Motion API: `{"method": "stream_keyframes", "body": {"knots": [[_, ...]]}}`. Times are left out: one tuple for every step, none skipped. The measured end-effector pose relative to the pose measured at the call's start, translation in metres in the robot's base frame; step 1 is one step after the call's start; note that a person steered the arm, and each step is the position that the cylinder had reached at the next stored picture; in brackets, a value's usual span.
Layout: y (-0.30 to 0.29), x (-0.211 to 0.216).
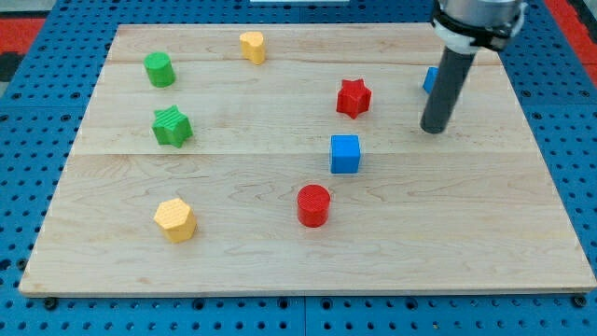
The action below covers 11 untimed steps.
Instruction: Place red star above green star
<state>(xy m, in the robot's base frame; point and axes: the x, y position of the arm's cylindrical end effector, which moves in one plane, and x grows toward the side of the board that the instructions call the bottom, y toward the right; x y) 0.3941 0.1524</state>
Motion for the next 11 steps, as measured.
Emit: {"method": "stream_keyframes", "body": {"knots": [[-0.081, -0.026], [-0.079, -0.048], [-0.055, -0.078], [-0.06, -0.09], [-0.075, -0.057], [-0.051, -0.049], [-0.133, -0.072], [-0.194, -0.08], [-0.279, -0.081], [-0.219, -0.07], [-0.243, -0.064]]}}
